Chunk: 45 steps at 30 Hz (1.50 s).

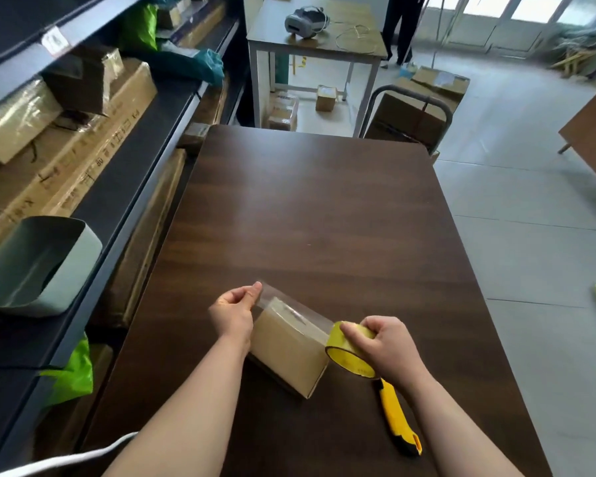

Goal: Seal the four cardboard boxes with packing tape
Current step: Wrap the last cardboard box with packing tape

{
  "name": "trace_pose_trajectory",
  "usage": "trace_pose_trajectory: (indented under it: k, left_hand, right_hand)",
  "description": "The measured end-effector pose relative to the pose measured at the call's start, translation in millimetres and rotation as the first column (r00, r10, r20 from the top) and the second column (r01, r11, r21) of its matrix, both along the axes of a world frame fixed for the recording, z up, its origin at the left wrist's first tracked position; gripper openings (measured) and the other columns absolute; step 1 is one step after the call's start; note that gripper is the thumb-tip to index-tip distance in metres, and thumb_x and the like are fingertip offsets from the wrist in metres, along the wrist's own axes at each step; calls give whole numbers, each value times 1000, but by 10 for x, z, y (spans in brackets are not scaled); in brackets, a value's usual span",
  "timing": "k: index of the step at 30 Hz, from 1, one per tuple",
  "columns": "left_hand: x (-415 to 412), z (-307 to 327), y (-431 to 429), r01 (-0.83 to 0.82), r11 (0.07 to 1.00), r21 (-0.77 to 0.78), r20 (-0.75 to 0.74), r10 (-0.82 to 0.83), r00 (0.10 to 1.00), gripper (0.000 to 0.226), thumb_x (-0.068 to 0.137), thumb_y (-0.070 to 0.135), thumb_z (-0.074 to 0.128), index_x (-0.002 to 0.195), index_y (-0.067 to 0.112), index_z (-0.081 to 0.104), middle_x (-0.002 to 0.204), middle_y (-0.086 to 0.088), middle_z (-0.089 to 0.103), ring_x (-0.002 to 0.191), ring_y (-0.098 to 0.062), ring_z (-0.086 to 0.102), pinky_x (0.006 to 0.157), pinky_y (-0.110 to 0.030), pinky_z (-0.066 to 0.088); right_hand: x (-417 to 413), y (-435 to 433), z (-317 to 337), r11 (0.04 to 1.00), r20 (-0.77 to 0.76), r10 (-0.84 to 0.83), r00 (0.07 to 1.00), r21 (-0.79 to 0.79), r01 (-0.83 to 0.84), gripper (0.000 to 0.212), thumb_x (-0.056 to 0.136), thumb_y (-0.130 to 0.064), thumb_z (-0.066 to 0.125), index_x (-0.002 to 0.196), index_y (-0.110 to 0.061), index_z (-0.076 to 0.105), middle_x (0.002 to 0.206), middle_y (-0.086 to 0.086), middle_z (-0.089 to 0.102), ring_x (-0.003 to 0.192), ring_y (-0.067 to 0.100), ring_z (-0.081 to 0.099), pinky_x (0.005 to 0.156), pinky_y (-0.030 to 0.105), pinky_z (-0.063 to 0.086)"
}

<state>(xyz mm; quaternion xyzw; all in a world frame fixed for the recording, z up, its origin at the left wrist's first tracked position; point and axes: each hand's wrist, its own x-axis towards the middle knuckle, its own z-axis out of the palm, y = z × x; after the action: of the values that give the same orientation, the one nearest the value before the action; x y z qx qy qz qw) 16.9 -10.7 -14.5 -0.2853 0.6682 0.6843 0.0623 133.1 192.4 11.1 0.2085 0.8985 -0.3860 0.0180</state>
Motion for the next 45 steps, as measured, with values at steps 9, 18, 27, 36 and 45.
trace_pose_trajectory:
  k: [9,18,27,36,45]
  left_hand:
    - [-85,-223,33,80,988,-135,90,-68,994,22,72,26,84,82,9,72,78,0,69,70,-8,58,70,-26,46]
    - [-115,-288,57,87,975,-203,134,-60,989,20,75,26,82,82,10,72,75,3,67,71,-12,58,71,-27,44]
    - [-101,-281,45,57,987,-150,100,-42,994,16,80,22,77,82,9,69,75,-4,70,74,-18,65,78,-35,55]
    - [-100,-331,20,56,988,-146,106,-41,994,17,78,22,80,75,11,67,77,-7,72,80,-25,69,78,-37,55]
    - [-80,-351,43,82,970,-229,142,-50,989,18,80,24,78,81,8,69,70,4,64,70,-15,59,69,-28,46]
  right_hand:
    - [-45,-38,-83,997,89,1,996,73,-7,48,81,-55,65,56,-14,61,53,-4,53,57,13,51,53,30,39]
    - [-124,-90,-53,989,156,19,988,144,-41,46,82,-58,61,56,-21,58,58,-7,54,65,15,56,55,27,39]
    - [-191,-78,-10,982,172,37,984,177,-68,44,82,-59,61,59,-21,61,60,-7,56,68,15,58,56,28,43]
    - [-303,-47,48,959,208,61,976,260,-116,40,82,-62,58,74,-24,69,74,-8,66,75,13,62,64,29,52]
    - [-305,-36,-5,956,235,69,969,261,-132,37,82,-62,58,69,-27,62,69,-10,63,72,11,61,63,28,53]
